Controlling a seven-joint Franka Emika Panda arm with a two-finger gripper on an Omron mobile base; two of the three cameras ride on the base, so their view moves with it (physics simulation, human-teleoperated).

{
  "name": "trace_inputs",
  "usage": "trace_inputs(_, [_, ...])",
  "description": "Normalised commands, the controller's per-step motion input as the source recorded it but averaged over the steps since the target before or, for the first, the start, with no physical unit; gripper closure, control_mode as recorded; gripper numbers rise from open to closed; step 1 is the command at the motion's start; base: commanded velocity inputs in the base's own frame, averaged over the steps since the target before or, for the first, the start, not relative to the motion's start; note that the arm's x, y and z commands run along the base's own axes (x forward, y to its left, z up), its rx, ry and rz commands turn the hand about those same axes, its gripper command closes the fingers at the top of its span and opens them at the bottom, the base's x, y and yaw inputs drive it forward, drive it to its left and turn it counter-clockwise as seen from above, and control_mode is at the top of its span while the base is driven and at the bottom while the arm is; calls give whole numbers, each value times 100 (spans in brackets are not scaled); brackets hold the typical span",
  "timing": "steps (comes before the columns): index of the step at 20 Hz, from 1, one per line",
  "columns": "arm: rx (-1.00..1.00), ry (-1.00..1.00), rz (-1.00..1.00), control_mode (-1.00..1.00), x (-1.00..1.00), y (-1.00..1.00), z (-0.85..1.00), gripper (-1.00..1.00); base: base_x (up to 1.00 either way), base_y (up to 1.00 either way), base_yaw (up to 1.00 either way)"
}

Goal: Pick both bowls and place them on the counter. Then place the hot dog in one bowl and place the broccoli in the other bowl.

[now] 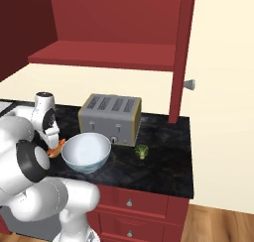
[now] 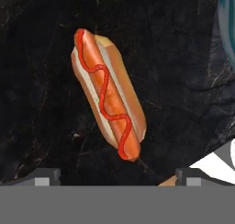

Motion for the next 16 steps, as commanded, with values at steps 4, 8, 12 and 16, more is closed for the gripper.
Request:
trace_inputs(4, [-4, -1, -4, -100, 0, -6, -30, -100, 0, 0, 0])
trace_inputs(8, [-5, 0, -6, -100, 0, -1, -13, -100, 0, 0, 0])
trace_inputs(12, [-3, 0, -3, -100, 0, -1, -1, -100, 0, 0, 0])
trace_inputs(16, [-4, 0, -3, -100, 0, 0, -1, -100, 0, 0, 0])
